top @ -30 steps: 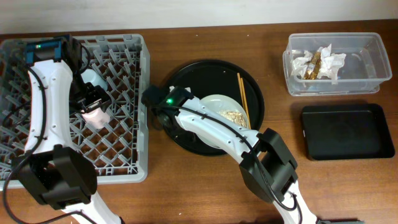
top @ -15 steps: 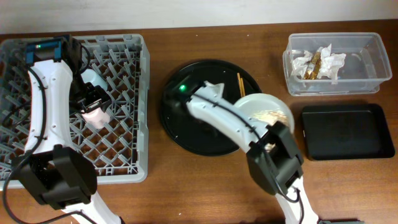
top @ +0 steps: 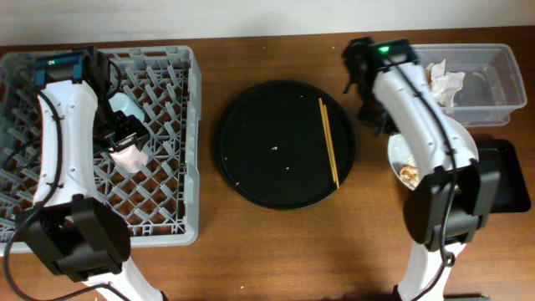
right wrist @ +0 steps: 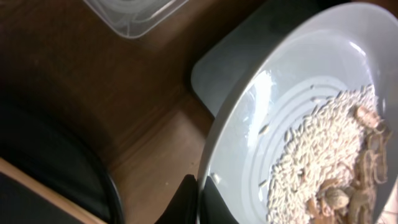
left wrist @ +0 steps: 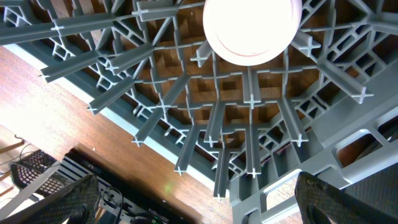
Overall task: Sort waste into correct bins and load items into the dishwasher rack
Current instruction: 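Carry the plate to the black rectangular tray with the right gripper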
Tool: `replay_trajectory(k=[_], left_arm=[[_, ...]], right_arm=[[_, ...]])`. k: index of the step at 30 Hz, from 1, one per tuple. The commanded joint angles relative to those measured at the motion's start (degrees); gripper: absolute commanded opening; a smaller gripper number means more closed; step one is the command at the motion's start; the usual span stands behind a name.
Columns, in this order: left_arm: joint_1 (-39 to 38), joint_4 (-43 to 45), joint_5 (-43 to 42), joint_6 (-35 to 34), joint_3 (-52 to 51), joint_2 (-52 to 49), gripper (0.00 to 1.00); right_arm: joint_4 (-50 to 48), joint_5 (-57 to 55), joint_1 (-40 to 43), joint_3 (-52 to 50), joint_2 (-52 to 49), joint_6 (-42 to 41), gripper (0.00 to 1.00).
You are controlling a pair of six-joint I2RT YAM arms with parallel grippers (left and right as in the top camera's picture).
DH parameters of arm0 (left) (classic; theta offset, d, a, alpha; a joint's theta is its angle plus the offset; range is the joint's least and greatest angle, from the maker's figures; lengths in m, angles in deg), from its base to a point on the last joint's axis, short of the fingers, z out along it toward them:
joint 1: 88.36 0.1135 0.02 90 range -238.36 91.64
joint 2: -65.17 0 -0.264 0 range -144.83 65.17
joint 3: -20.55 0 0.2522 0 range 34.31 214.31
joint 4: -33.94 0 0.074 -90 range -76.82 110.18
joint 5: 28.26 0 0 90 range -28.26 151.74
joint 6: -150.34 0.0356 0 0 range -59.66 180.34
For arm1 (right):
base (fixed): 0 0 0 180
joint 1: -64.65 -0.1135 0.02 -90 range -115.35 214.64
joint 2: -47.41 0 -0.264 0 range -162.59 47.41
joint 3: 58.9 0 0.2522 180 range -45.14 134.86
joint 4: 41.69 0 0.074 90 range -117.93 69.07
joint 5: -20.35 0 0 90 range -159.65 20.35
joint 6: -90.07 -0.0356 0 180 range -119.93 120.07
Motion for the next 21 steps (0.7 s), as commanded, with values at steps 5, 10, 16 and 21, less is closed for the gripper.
replay_trajectory(k=[5,10,16,21], left_arm=[[0.2,0.1,0.6,0.9,-0.2,1.6,0.99],[0.2,0.1,0.6,0.9,-0.2,1.6,1.00],[0.2,0.1,0.6,0.9,-0.2,1.6,1.00],[0.2,0.1,0.6,0.9,-0.2,1.6,1.00]], right_arm=[[-4.1,16.0,17.0,0.7,1.2,15.7,0.04],[-8.7,27.6,24.7,0.7,1.2,19.5,0.04],[-11.5,28.0,25.2,0.6,1.2,19.5,0.04],[-13.7,31.9,25.2,0.6,1.2,24.2,0.04]])
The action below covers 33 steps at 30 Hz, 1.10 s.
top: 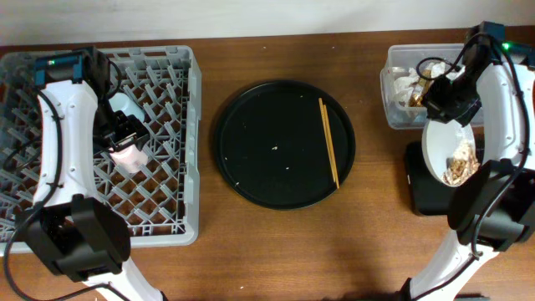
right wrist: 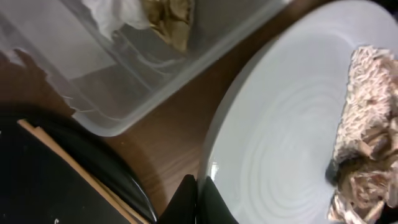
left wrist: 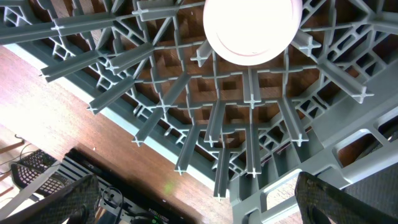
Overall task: Sort waste into correct bins and load items into the dishwasher rack
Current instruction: 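Carry the plate to the black rectangular tray with the right gripper, then tilt the plate to dump the food scraps onto the black tray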
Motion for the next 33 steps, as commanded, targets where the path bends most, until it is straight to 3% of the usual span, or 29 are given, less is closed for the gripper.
replay_trajectory(k=[1,5,9,12,33], left_arm=[[0.1,0.1,0.6,0.9,-0.2,1.6,0.99],[0.1,0.1,0.6,0.9,-0.2,1.6,1.00],[0.1,0.1,0.6,0.9,-0.2,1.6,1.00],[0.1,0.1,0.6,0.9,-0.2,1.6,0.99],[0.1,0.1,0.6,0.9,-0.2,1.6,0.99]], right_arm=[[0.0,1.4,0.1,0.6,1.2,1.6,0.04],[0.4,3.3,0.2,0.6,1.2,2.9,0.04],[2.2,16.2,5.0,0.6,1.2,4.5,0.04],[4.2,25.9,9.5,0.6,1.2,10.2,0.04],[13.3,46.5,23.1,0.6,1.2,21.0,0.04]])
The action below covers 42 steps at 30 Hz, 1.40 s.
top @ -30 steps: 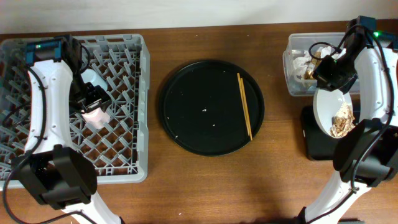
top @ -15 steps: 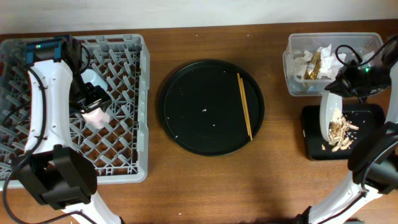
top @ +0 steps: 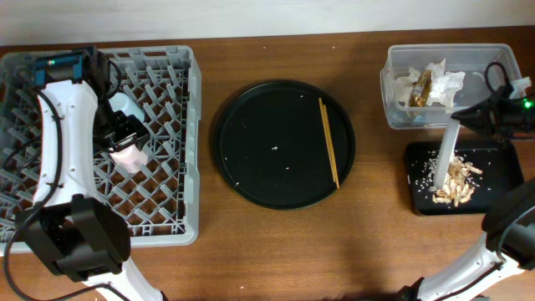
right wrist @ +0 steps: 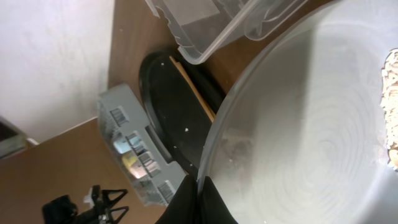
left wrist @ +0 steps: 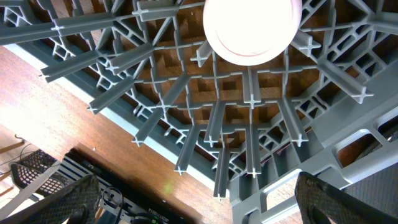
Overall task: Sort waste into correct bins and load items into the dishwasher rack
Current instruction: 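Tilt the plate to dump the food scraps onto the black tray, then set the empty white plate back on the round black tray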
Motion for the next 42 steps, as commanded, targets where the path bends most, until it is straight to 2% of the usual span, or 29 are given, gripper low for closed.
replay_trajectory(k=[1,3,4,6,11,13,14,15,19,26,30,33,34,37,39,42], left_arm=[[0.2,0.1,0.6,0.9,-0.2,1.6,0.99],[0.2,0.1,0.6,0.9,-0.2,1.6,1.00],[0.2,0.1,0.6,0.9,-0.2,1.6,1.00],[0.2,0.1,0.6,0.9,-0.2,1.6,1.00],[0.4,0.1,0.6,0.9,-0.2,1.6,0.99],[0.4,0.1,0.6,0.9,-0.2,1.6,0.99],[0.4,0.1,0.6,0.9,-0.2,1.6,1.00],[0.4,0.1,0.6,0.9,-0.2,1.6,0.99],[0.4,0.1,0.6,0.9,-0.2,1.6,1.00],[0.4,0.1,0.6,0.9,-0.2,1.6,0.99],[0.4,0.1,0.6,0.9,-0.2,1.6,1.00],[0.4,0.2,0.5,0.9,-0.2,1.6,1.00],[0.4,0.1,0.6,0.9,-0.2,1.6,1.00],[0.4,0.1,0.5,0.9,-0.2,1.6,1.00],[0.4,0.1,0.5,0.9,-0.2,1.6,1.00],[0.4,0.1,0.6,0.9,-0.2,1.6,1.00]], right_arm=[[1.1,3.8,1.6,0.6,1.2,1.9,0.04],[5.1,7.1,2.2,0.6,1.2,5.2,0.04],[6.3,11.0,2.8,0.6,1.2,9.3,0.04],[4.5,10.8,3.8,0.6,1.0,8.9,0.04],[7.8,8.8,7.5,0.6,1.0,9.2,0.04],[4.5,5.7,8.2,0.6,0.9,7.7,0.04],[7.8,5.2,9.0,0.6,0.9,7.5,0.04],[8.4,6.5,9.5,0.6,0.9,10.8,0.04],[7.6,3.4,9.4,0.6,0.9,11.7,0.04],[9.2,5.4,7.6,-0.4,4.0,11.9,0.04],[9.2,5.4,1.7,-0.4,9.2,11.9,0.04],[8.4,4.0,-5.9,-0.4,15.1,11.9,0.04],[5.4,0.2,-9.6,-0.4,16.9,10.4,0.04],[0.9,-21.4,-22.3,-0.4,18.1,-0.5,0.04],[-0.8,-28.1,-29.7,-0.4,17.9,-4.2,0.04],[-7.6,-38.6,-45.8,-0.4,17.8,-10.2,0.04]])
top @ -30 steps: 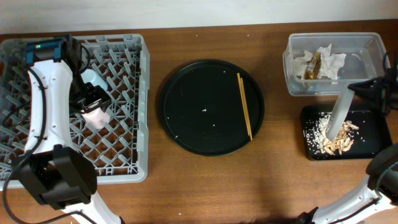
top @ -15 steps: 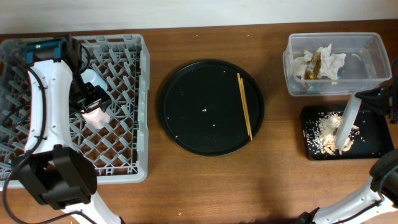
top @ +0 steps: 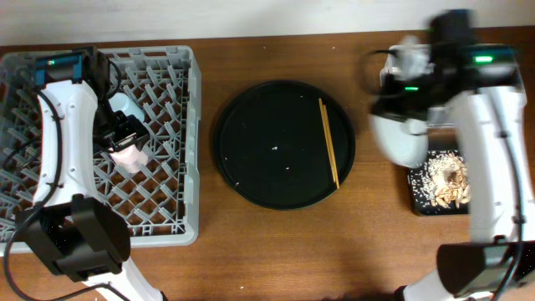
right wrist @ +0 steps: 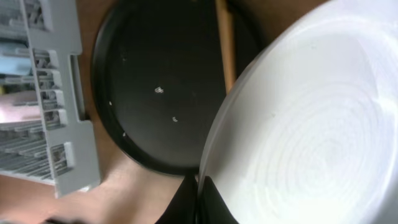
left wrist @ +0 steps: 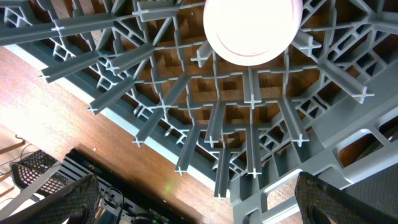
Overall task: Sort waste into correct bins and load items into the dishwasher rack
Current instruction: 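Set the empty white plate back on the round black tray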
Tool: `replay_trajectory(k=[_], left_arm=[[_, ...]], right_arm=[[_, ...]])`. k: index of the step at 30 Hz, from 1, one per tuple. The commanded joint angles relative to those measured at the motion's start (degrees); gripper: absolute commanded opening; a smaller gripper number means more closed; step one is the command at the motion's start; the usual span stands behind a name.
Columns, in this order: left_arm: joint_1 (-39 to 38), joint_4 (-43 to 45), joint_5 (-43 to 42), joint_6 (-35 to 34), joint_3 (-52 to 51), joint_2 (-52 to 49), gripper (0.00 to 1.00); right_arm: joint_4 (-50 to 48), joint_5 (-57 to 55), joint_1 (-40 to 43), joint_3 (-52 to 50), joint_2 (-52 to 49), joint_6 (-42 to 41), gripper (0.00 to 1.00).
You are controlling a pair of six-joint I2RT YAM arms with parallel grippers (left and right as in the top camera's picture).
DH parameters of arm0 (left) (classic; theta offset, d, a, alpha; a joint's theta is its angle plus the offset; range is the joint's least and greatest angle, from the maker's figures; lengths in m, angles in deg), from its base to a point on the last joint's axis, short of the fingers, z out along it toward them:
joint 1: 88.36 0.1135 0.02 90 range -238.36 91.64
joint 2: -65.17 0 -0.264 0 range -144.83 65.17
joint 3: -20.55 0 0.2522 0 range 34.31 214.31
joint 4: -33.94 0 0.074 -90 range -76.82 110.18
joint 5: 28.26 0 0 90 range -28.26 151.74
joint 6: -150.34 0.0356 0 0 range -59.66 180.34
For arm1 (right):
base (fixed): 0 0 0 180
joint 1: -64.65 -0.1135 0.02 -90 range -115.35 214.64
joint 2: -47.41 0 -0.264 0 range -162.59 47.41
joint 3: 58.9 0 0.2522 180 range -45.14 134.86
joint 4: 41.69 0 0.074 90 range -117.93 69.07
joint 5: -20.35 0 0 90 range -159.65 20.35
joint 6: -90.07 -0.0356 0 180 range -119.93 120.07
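My right gripper is shut on the rim of a white plate, which now looks bare of food; overhead the plate hangs between the black round tray and the black bin, where rice and scraps lie. A wooden chopstick rests on the tray's right side. My left gripper is open over the grey dishwasher rack, with a white cup standing in the rack ahead of it.
A clear plastic bin at the back right holds crumpled paper. The grey rack fills the left of the table, with a pink-and-white item under my left arm. Brown tabletop lies in front of the tray.
My right gripper has moved left with the plate, from tilted on edge over the black bin to level beside the tray's right edge. The plate shows no food now. The left arm is unchanged.
My right gripper held the plate of rice and scraps near the tray, then carried it over the black bin. Then the plate stood tipped on edge and the food lay in that bin. Now the bare plate is back toward the tray. The left gripper stayed open over the rack throughout.
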Motion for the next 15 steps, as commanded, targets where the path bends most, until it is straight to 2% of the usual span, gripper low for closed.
replay_trajectory(k=[1,5,6,10,15], left_arm=[[0.3,0.2,0.5,0.7,-0.2,1.6,1.00],[0.3,0.2,0.6,0.7,-0.2,1.6,0.99],[0.4,0.2,0.5,0.7,-0.2,1.6,0.99],[0.3,0.2,0.6,0.7,-0.2,1.6,0.99],[0.4,0.2,0.6,0.7,-0.2,1.6,1.00]], right_arm=[[-8.8,-21.4,-22.8,-0.2,-0.9,-10.6,0.04],[-15.9,-37.0,-36.5,-0.2,-7.8,-14.3,0.04],[-19.6,-37.7,-41.2,-0.2,-13.9,-17.7,0.04],[-22.5,-38.0,-43.9,-0.2,-22.0,-20.2,0.04],[-25.4,-33.6,-45.8,-0.2,-25.2,-21.3,0.04]])
